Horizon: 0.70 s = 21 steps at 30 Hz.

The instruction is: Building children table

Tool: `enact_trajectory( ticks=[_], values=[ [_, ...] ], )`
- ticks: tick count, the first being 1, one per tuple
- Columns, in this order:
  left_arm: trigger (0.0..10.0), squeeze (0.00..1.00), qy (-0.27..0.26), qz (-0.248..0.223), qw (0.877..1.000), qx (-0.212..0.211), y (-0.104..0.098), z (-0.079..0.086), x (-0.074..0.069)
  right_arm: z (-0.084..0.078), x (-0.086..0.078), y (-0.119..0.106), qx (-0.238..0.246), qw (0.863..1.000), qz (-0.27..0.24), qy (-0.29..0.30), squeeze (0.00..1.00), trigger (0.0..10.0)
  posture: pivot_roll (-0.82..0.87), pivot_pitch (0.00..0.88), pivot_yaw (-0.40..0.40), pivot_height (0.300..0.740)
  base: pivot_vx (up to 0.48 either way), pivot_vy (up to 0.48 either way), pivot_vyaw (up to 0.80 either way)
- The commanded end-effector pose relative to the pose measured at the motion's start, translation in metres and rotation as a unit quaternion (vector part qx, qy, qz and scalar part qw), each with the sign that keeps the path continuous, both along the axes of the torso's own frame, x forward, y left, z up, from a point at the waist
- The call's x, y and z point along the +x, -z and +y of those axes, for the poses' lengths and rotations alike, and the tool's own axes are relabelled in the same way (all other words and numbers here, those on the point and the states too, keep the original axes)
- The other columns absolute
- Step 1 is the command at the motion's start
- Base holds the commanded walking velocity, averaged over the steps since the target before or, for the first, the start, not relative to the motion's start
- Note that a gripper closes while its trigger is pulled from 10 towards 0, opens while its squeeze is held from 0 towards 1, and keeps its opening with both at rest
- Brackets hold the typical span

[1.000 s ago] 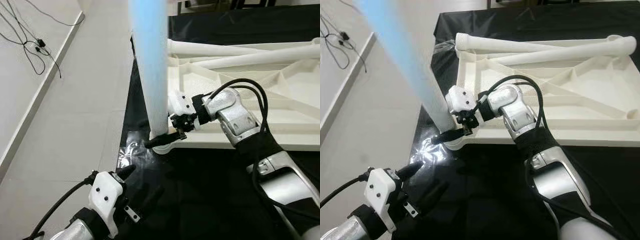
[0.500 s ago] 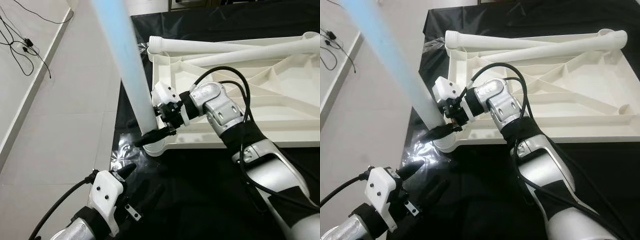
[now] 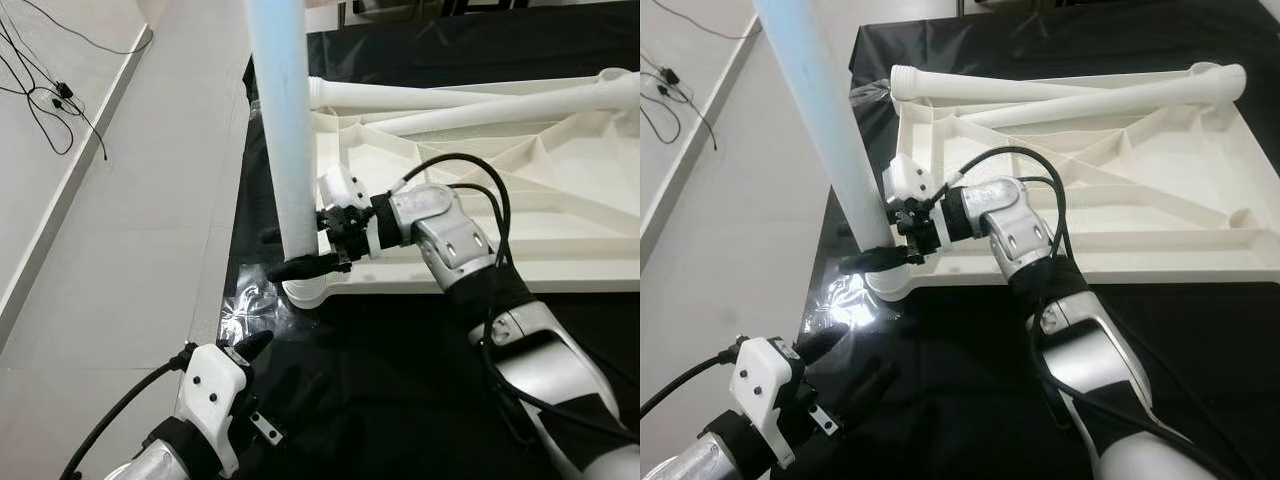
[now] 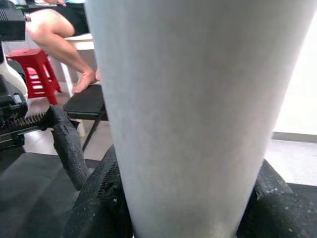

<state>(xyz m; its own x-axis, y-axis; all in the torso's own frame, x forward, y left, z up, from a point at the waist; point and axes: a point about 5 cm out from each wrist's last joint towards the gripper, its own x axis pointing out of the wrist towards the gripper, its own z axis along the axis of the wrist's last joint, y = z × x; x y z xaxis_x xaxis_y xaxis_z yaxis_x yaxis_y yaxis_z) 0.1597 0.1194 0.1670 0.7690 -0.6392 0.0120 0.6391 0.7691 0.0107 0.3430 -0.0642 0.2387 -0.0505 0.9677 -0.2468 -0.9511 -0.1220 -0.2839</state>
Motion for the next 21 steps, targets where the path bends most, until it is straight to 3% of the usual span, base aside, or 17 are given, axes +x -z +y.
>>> enact_trajectory(
  ticks=[1, 4, 5, 7, 8, 10, 11, 12, 13, 14, 20, 21],
  values=[
    [10.0, 0.00, 0.002, 0.008, 1.000, -0.001, 0.002, 0.001, -0.003, -0.006, -0.004, 0.046, -0.076, 0.994, 0.059, 0.046, 0.00, 10.0, -0.01, 0.312, 0.061, 0.740, 0.000, 0.000, 0.00],
    [10.0, 0.00, 0.002, 0.008, 1.000, -0.001, 0.002, 0.001, -0.003, -0.006, -0.007, 0.053, -0.084, 0.991, 0.068, 0.080, 0.00, 10.0, -0.01, 0.312, 0.061, 0.740, 0.000, 0.000, 0.00],
    [10.0, 0.00, 0.002, 0.008, 1.000, 0.000, 0.002, 0.001, -0.003, -0.001, -0.009, 0.064, -0.059, 0.978, 0.081, 0.185, 0.00, 10.0, -0.02, 0.314, 0.053, 0.740, 0.000, 0.000, 0.00],
    [10.0, 0.00, 0.002, 0.008, 1.000, 0.000, 0.002, 0.001, -0.003, -0.001, -0.009, 0.064, -0.059, 0.978, 0.081, 0.185, 0.00, 10.0, -0.02, 0.314, 0.053, 0.740, 0.000, 0.000, 0.00],
    [10.0, 0.00, 0.001, 0.008, 1.000, 0.001, 0.002, 0.001, -0.004, -0.002, -0.019, 0.078, -0.031, 0.951, 0.098, 0.292, 0.00, 10.0, 0.00, 0.313, 0.022, 0.740, 0.000, 0.000, 0.00],
    [10.0, 0.00, 0.001, 0.008, 1.000, 0.001, 0.002, 0.001, -0.004, -0.002, -0.019, 0.078, -0.031, 0.951, 0.098, 0.292, 0.00, 10.0, 0.00, 0.313, 0.022, 0.740, 0.000, 0.000, 0.00],
    [10.0, 0.00, -0.002, 0.006, 1.000, 0.004, 0.002, 0.001, -0.004, -0.004, -0.036, 0.089, -0.006, 0.919, 0.131, 0.372, 0.00, 10.0, 0.01, 0.317, 0.026, 0.740, 0.000, 0.000, 0.00],
    [10.0, 0.00, -0.002, 0.006, 1.000, 0.004, 0.002, 0.001, -0.004, -0.004, -0.036, 0.089, -0.006, 0.919, 0.131, 0.372, 0.00, 10.0, 0.01, 0.317, 0.026, 0.740, 0.000, 0.000, 0.00],
    [10.0, 0.00, -0.006, 0.004, 1.000, 0.007, 0.002, 0.002, -0.004, -0.008, -0.048, 0.094, 0.010, 0.896, 0.141, 0.421, 0.00, 10.0, -0.01, 0.311, 0.033, 0.740, 0.000, 0.000, 0.00],
    [10.0, 0.00, -0.007, 0.003, 1.000, 0.011, 0.003, 0.003, -0.003, -0.006, -0.055, 0.092, 0.043, 0.883, 0.142, 0.445, 0.00, 10.0, 0.00, 0.305, 0.032, 0.740, 0.000, 0.000, 0.00],
    [10.0, 0.00, -0.008, 0.001, 1.000, 0.022, 0.003, 0.005, -0.003, 0.000, -0.061, 0.093, 0.072, 0.875, 0.133, 0.460, 0.00, 10.0, 0.01, 0.288, 0.037, 0.740, 0.000, 0.000, 0.00],
    [10.0, 0.00, -0.034, -0.015, 0.999, 0.026, -0.005, 0.013, 0.000, 0.006, -0.069, 0.095, 0.079, 0.872, 0.125, 0.467, 0.00, 10.0, 0.01, 0.277, 0.043, 0.740, 0.000, 0.000, 0.00]
  ],
)
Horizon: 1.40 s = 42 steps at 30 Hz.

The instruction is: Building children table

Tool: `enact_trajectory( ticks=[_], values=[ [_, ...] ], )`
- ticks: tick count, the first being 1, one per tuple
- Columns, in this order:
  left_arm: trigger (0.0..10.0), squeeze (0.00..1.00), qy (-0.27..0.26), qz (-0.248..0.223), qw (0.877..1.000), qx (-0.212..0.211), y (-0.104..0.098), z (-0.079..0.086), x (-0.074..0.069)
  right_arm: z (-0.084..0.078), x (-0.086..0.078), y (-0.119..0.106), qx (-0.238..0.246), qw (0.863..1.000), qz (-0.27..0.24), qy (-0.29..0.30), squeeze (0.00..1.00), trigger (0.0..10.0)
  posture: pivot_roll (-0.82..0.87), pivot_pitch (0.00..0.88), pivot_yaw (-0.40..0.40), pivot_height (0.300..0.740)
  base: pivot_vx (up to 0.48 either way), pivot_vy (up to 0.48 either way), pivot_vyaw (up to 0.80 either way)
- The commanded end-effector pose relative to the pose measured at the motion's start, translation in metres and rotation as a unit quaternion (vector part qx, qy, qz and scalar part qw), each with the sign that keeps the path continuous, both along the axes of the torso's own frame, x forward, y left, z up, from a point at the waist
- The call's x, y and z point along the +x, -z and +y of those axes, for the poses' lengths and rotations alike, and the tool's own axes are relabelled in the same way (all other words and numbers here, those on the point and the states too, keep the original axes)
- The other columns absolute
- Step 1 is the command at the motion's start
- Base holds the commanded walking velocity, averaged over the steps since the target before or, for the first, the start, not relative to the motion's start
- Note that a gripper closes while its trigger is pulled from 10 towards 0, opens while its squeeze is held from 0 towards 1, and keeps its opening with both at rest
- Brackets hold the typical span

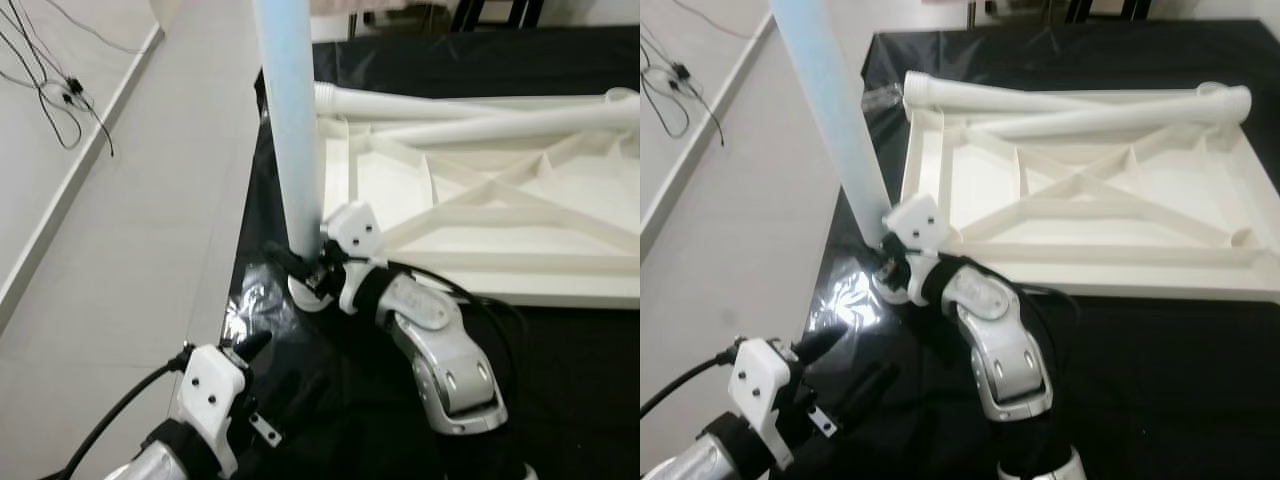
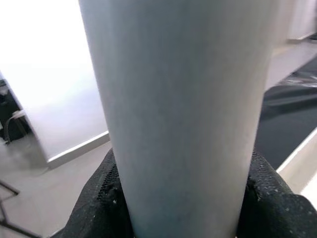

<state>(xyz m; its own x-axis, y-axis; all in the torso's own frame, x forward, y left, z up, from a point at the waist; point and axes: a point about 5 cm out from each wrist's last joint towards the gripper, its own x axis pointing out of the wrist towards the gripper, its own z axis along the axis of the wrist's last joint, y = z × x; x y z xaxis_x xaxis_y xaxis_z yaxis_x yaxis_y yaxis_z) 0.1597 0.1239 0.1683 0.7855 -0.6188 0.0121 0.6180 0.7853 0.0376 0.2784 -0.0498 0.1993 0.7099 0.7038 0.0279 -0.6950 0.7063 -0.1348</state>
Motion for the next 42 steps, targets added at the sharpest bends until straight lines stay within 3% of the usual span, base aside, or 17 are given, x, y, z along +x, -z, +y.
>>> enact_trajectory(
  ticks=[1, 4, 8, 9, 11, 12, 14, 16, 17, 19, 22, 24, 28, 36, 42],
  values=[
    [10.0, 0.00, -0.021, -0.006, 1.000, 0.015, -0.004, 0.008, 0.000, -0.008, -0.005, 0.056, -0.026, 0.990, 0.131, 0.042, 0.00, 10.0, 0.01, 0.277, 0.043, 0.740, 0.000, 0.000, 0.00],
    [10.0, 0.00, -0.041, -0.024, 0.999, 0.012, -0.012, 0.014, 0.006, -0.006, -0.007, 0.057, -0.025, 0.990, 0.128, 0.045, 0.00, 10.0, 0.01, 0.272, 0.046, 0.740, 0.000, 0.000, 0.00],
    [10.0, 0.00, -0.070, -0.111, 0.991, -0.017, -0.058, 0.030, 0.036, 0.000, -0.016, 0.055, -0.015, 0.988, 0.131, 0.077, 0.00, 10.0, 0.01, 0.261, 0.057, 0.740, 0.000, 0.000, 0.00],
    [10.0, 0.00, -0.070, -0.111, 0.991, -0.017, -0.058, 0.030, 0.036, 0.000, -0.016, 0.055, -0.015, 0.988, 0.131, 0.077, 0.00, 10.0, 0.01, 0.261, 0.057, 0.740, 0.000, 0.000, 0.00],
    [10.0, 0.00, -0.057, -0.151, 0.986, -0.040, -0.085, 0.035, 0.049, 0.003, -0.018, 0.054, -0.008, 0.988, 0.128, 0.085, 0.00, 10.0, 0.01, 0.254, 0.071, 0.740, 0.000, 0.000, 0.00],
    [10.0, 0.00, -0.057, -0.151, 0.986, -0.040, -0.085, 0.035, 0.049, 0.003, -0.018, 0.054, -0.008, 0.988, 0.128, 0.085, 0.00, 10.0, 0.01, 0.254, 0.071, 0.740, 0.000, 0.000, 0.00],
    [10.0, 0.00, -0.045, -0.166, 0.984, -0.049, -0.097, 0.037, 0.052, 0.004, -0.020, 0.055, -0.006, 0.988, 0.127, 0.088, 0.00, 10.0, 0.00, 0.253, 0.075, 0.740, 0.000, 0.000, 0.00],
    [10.0, 0.00, 0.008, -0.192, 0.978, -0.076, -0.125, 0.037, 0.060, 0.006, -0.022, 0.056, -0.002, 0.988, 0.124, 0.087, 0.00, 10.0, 0.00, 0.248, 0.086, 0.740, 0.000, 0.000, 0.00],
    [10.0, 0.00, 0.008, -0.192, 0.978, -0.076, -0.125, 0.037, 0.060, 0.006, -0.022, 0.056, -0.002, 0.988, 0.124, 0.087, 0.00, 10.0, 0.00, 0.248, 0.086, 0.740, 0.000, 0.000, 0.00],
    [10.0, 0.00, 0.078, -0.196, 0.972, -0.106, -0.144, 0.029, 0.063, 0.009, -0.024, 0.056, -0.002, 0.990, 0.116, 0.082, 0.00, 10.0, 0.00, 0.244, 0.097, 0.740, 0.000, 0.000, 0.00],
    [10.0, 0.00, 0.114, -0.188, 0.968, -0.119, -0.149, 0.023, 0.064, 0.011, -0.025, 0.055, -0.002, 0.991, 0.112, 0.079, 0.00, 10.0, 0.00, 0.243, 0.100, 0.740, 0.000, 0.000, 0.00],
    [10.0, 0.00, 0.200, -0.163, 0.956, -0.140, -0.155, 0.009, 0.062, 0.013, -0.026, 0.054, 0.001, 0.991, 0.108, 0.078, 0.00, 10.0, 0.00, 0.237, 0.108, 0.740, 0.000, 0.000, 0.00],
    [10.0, 0.00, 0.250, -0.148, 0.946, -0.143, -0.158, 0.002, 0.062, 0.014, -0.027, 0.054, 0.005, 0.991, 0.108, 0.079, 0.00, 10.0, -0.01, 0.234, 0.113, 0.740, 0.000, 0.000, 0.00],
    [10.0, 0.00, 0.318, -0.117, 0.935, -0.101, -0.166, -0.001, 0.071, 0.017, -0.029, 0.054, 0.007, 0.991, 0.105, 0.079, 0.00, 10.0, -0.02, 0.228, 0.119, 0.740, 0.000, 0.000, 0.00],
    [10.0, 0.00, 0.305, -0.119, 0.941, -0.082, -0.171, 0.006, 0.073, 0.017, -0.029, 0.054, 0.007, 0.991, 0.105, 0.077, 0.00, 10.0, -0.02, 0.225, 0.116, 0.740, 0.000, 0.000, 0.00]
  ],
)
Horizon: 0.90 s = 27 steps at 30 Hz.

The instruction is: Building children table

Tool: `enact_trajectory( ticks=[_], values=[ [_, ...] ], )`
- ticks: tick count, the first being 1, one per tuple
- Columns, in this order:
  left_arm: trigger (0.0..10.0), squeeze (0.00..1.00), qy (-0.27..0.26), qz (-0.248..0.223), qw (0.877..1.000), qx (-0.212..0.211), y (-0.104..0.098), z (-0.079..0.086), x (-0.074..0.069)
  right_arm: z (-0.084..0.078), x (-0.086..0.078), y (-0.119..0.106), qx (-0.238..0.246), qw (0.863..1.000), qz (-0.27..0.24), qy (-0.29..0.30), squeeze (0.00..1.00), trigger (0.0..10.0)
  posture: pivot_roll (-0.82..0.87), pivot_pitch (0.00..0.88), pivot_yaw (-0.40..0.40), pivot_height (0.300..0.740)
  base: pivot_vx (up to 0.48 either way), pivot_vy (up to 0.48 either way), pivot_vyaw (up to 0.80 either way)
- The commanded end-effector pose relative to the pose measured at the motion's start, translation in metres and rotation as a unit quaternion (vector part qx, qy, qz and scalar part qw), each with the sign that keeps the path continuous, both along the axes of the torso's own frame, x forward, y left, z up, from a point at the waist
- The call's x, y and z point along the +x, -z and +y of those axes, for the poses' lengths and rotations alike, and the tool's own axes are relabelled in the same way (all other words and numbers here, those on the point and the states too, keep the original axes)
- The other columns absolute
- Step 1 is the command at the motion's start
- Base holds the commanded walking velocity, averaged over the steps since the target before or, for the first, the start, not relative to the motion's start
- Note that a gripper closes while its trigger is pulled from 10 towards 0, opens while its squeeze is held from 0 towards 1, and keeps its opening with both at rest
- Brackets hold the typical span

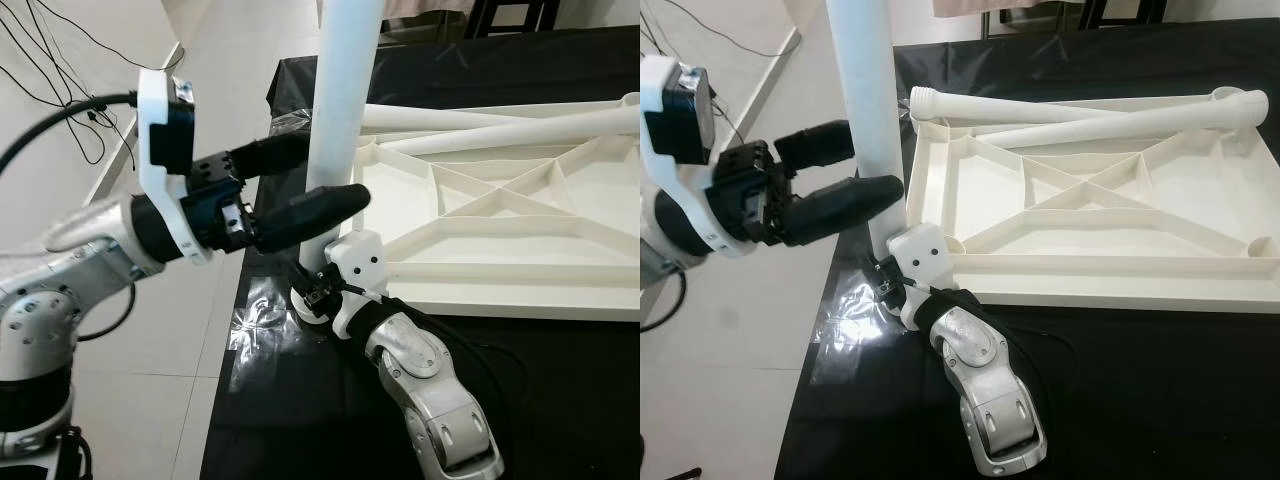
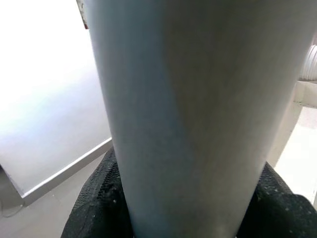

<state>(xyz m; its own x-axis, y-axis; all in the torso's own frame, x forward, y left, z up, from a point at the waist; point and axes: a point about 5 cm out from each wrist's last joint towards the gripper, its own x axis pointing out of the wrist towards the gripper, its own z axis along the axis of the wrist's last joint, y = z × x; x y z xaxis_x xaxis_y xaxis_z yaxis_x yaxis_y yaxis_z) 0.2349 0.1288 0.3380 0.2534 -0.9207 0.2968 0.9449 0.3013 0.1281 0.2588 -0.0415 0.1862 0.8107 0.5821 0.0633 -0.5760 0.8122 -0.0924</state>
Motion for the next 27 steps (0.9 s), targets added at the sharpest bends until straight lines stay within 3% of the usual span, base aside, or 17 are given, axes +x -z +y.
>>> enact_trajectory(
  ticks=[1, 7, 13, 18, 25, 27],
  values=[
    [10.0, 0.00, 0.002, -0.004, 1.000, 0.012, -0.002, 0.001, -0.002, 0.008, -0.010, 0.041, -0.013, 0.994, 0.106, -0.003, 0.00, 10.0, -0.02, 0.225, 0.116, 0.740, 0.000, 0.000, 0.00],
    [10.0, 0.00, -0.059, -0.024, 0.998, 0.018, -0.003, 0.006, 0.006, 0.019, -0.018, 0.041, -0.048, 0.993, 0.086, -0.065, 0.00, 10.0, -0.02, 0.229, 0.111, 0.740, 0.000, 0.000, 0.00],
    [10.0, 0.00, -0.057, -0.020, 0.998, 0.024, -0.001, 0.003, 0.005, 0.024, -0.025, 0.044, -0.100, 0.987, 0.071, -0.105, 0.00, 10.0, -0.02, 0.235, 0.106, 0.740, 0.000, 0.000, 0.00],
    [10.0, 0.00, -0.057, -0.020, 0.998, 0.024, -0.001, 0.003, 0.005, 0.024, -0.025, 0.045, -0.104, 0.986, 0.071, -0.107, 0.00, 10.0, -0.02, 0.235, 0.106, 0.740, 0.000, 0.000, 0.00],
    [10.0, 0.00, -0.055, -0.019, 0.998, 0.017, 0.001, 0.001, 0.005, 0.024, -0.017, 0.045, -0.127, 0.982, 0.085, -0.111, 0.00, 10.0, -0.02, 0.238, 0.102, 0.740, 0.000, 0.000, 0.00],
    [10.0, 0.00, -0.056, -0.020, 0.998, 0.014, 0.001, 0.000, 0.005, 0.022, -0.013, 0.046, -0.155, 0.978, 0.082, -0.115, 0.00, 10.0, -0.02, 0.240, 0.099, 0.740, 0.000, 0.000, 0.00]
  ],
)
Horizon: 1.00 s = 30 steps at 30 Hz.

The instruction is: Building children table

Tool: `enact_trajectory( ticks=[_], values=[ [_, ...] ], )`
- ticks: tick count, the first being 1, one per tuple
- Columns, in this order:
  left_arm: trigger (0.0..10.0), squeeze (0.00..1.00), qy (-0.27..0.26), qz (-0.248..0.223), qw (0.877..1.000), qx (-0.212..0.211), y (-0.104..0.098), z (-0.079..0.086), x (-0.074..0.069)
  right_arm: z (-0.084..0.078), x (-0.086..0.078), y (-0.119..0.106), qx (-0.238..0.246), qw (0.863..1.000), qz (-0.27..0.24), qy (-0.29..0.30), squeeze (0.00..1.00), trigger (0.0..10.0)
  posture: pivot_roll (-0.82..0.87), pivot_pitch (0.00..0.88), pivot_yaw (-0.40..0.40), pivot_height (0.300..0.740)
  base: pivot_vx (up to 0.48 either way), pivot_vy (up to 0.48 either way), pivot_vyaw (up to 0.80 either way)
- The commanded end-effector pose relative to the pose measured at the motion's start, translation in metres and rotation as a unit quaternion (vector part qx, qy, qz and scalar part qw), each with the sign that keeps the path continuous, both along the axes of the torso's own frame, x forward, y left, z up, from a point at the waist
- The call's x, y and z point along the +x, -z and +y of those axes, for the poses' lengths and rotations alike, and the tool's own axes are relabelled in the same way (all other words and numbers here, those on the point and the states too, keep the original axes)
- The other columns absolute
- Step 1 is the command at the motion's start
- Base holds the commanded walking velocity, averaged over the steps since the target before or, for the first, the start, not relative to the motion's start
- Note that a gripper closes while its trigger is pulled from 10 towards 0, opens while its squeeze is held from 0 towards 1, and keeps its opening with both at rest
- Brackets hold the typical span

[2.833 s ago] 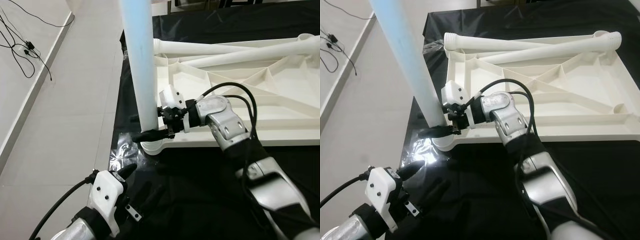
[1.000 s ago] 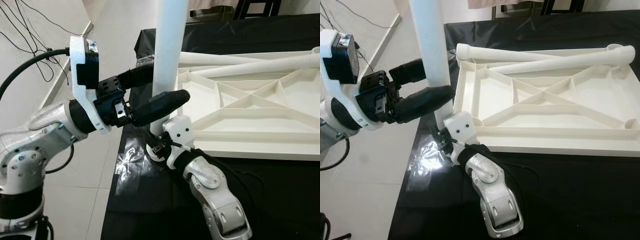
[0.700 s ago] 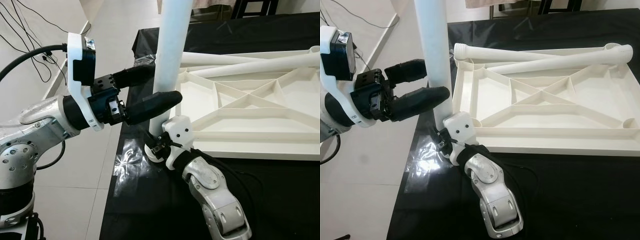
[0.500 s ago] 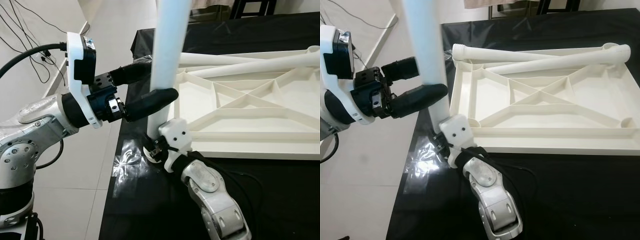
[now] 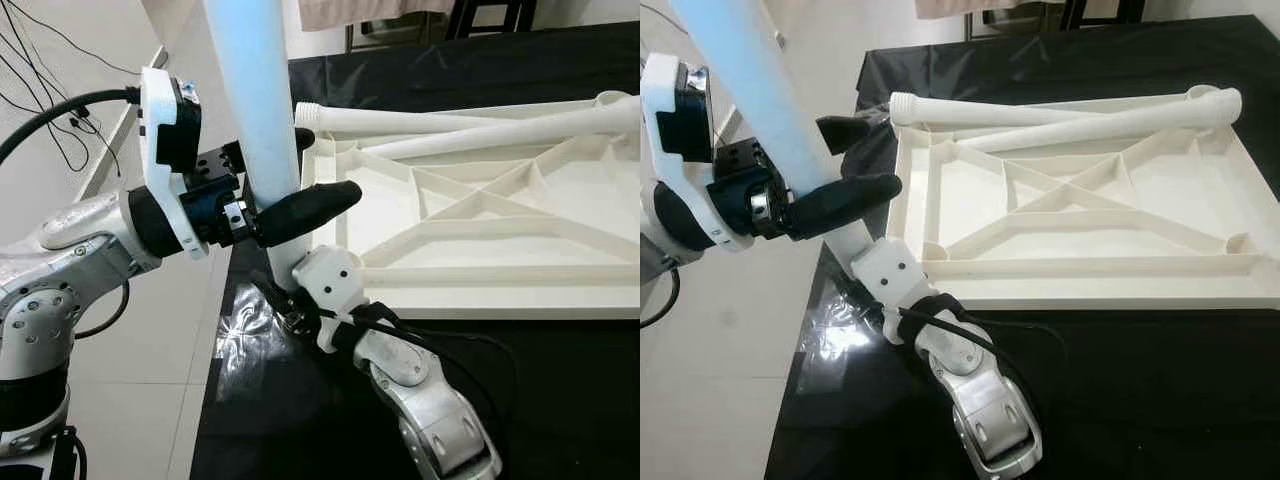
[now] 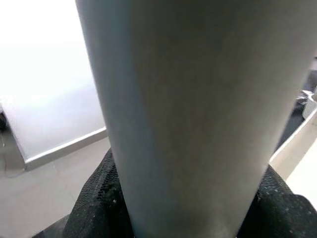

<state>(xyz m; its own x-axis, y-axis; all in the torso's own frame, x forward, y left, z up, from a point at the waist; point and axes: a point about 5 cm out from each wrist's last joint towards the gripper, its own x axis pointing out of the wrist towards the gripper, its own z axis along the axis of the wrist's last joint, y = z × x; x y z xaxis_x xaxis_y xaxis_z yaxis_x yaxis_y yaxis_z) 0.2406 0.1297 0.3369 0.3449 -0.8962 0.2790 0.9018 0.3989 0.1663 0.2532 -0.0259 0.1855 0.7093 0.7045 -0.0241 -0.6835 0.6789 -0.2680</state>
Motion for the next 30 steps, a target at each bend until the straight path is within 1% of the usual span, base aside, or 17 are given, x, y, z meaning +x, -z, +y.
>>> enact_trajectory(
  ticks=[1, 4, 6, 7, 10, 14, 16, 18, 20, 25, 30],
  values=[
    [10.0, 0.00, -0.002, -0.005, 1.000, -0.002, -0.001, 0.000, -0.001, 0.006, -0.005, 0.046, -0.080, 0.990, 0.110, -0.027, 0.00, 10.0, -0.02, 0.241, 0.098, 0.740, 0.000, 0.000, 0.00],
    [10.0, 0.00, -0.002, -0.005, 1.000, -0.003, -0.001, -0.001, -0.001, 0.005, -0.004, 0.047, -0.085, 0.989, 0.114, -0.027, 0.00, 10.0, -0.02, 0.239, 0.096, 0.740, 0.000, 0.000, 0.00],
    [10.0, 0.00, -0.006, -0.007, 1.000, -0.006, -0.001, -0.001, -0.001, 0.001, 0.005, 0.048, -0.083, 0.988, 0.129, -0.013, 0.00, 10.0, -0.02, 0.241, 0.094, 0.740, 0.000, 0.000, 0.00],
    [10.0, 0.00, -0.006, -0.007, 1.000, -0.006, -0.001, -0.001, -0.001, 0.001, 0.005, 0.048, -0.083, 0.988, 0.129, -0.013, 0.00, 10.0, -0.02, 0.241, 0.094, 0.740, 0.000, 0.000, 0.00],
    [10.0, 0.00, -0.013, -0.008, 1.000, -0.010, -0.002, 0.000, 0.000, -0.003, 0.017, 0.044, -0.079, 0.988, 0.132, 0.001, 0.00, 10.0, -0.02, 0.243, 0.090, 0.740, 0.000, 0.000, 0.00],
    [10.0, 0.00, -0.016, -0.008, 1.000, -0.013, -0.002, 0.000, 0.000, -0.004, 0.019, 0.044, -0.085, 0.987, 0.136, -0.001, 0.00, 10.0, -0.02, 0.244, 0.088, 0.740, 0.000, 0.000, 0.00],
    [10.0, 0.00, -0.020, -0.009, 1.000, -0.015, -0.002, 0.001, 0.000, -0.003, 0.018, 0.046, -0.081, 0.984, 0.161, -0.012, 0.00, 10.0, -0.02, 0.246, 0.085, 0.740, 0.000, 0.000, 0.00],
    [10.0, 0.00, -0.022, -0.009, 1.000, -0.016, -0.002, 0.002, 0.000, -0.003, 0.017, 0.047, -0.081, 0.982, 0.169, -0.018, 0.00, 10.0, -0.02, 0.246, 0.085, 0.740, 0.000, 0.000, 0.00],
    [10.0, 0.00, -0.027, -0.010, 0.999, -0.018, -0.002, 0.002, 0.000, -0.003, 0.015, 0.049, -0.086, 0.978, 0.189, -0.027, 0.00, 10.0, -0.03, 0.248, 0.081, 0.740, 0.000, 0.000, 0.00],
    [10.0, 0.00, -0.032, -0.011, 0.999, -0.021, -0.002, 0.003, 0.001, -0.003, 0.014, 0.052, -0.088, 0.974, 0.208, -0.037, 0.00, 10.0, -0.03, 0.249, 0.079, 0.740, 0.000, 0.000, 0.00],
    [10.0, 0.00, -0.036, -0.010, 0.999, -0.023, -0.002, 0.004, 0.002, -0.002, 0.016, 0.050, -0.080, 0.974, 0.209, -0.034, 0.00, 10.0, -0.03, 0.248, 0.077, 0.740, 0.000, 0.000, 0.00]
  ],
)
